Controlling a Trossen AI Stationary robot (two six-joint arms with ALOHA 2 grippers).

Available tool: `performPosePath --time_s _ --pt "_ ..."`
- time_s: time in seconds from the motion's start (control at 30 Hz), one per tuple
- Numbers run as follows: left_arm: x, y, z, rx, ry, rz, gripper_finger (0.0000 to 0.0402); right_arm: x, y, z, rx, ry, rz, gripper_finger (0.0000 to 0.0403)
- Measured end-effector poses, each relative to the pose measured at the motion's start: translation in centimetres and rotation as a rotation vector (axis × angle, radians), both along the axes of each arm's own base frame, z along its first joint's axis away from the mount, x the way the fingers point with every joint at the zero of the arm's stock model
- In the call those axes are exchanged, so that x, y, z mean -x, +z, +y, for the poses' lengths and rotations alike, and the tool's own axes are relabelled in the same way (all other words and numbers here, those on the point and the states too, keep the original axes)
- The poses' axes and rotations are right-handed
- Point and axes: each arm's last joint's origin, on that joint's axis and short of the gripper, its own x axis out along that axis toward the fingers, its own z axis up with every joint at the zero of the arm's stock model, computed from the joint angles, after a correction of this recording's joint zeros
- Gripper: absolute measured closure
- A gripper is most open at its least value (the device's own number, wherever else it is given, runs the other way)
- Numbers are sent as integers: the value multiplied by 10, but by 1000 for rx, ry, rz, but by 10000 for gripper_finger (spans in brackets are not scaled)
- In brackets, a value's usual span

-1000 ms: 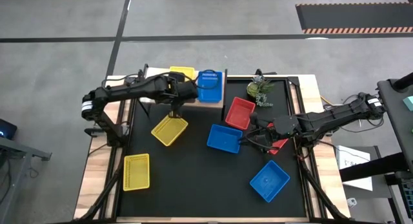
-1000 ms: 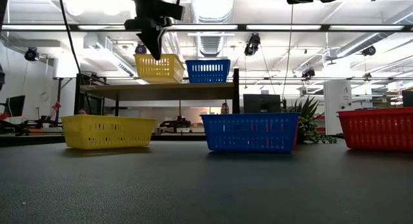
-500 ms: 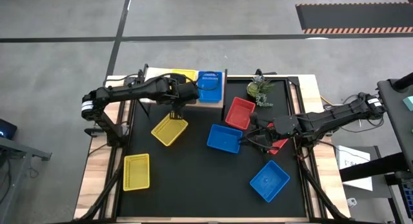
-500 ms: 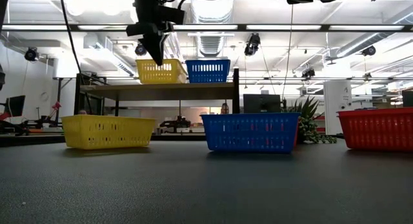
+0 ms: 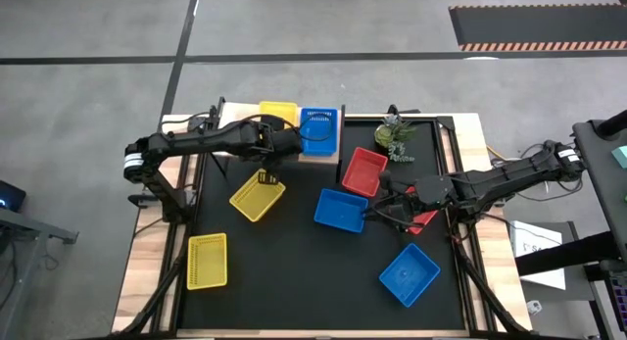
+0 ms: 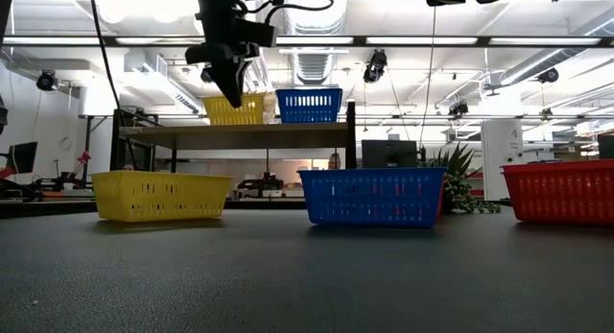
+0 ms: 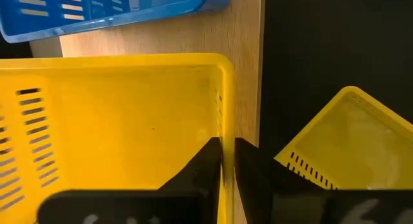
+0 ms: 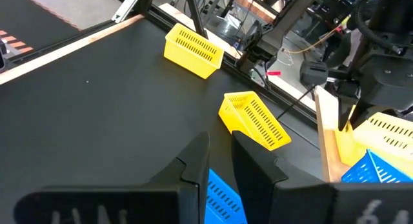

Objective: Stack baskets on shelf by color
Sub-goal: Put the bottom right yellow bin on the shelf

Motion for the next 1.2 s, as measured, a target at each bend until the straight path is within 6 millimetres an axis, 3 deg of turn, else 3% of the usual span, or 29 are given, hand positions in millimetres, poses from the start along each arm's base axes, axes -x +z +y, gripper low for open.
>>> performPosePath --time_s 1.2 --pt "0 0 -1 41 -49 3 371 0 0 0 -1 0 -1 345"
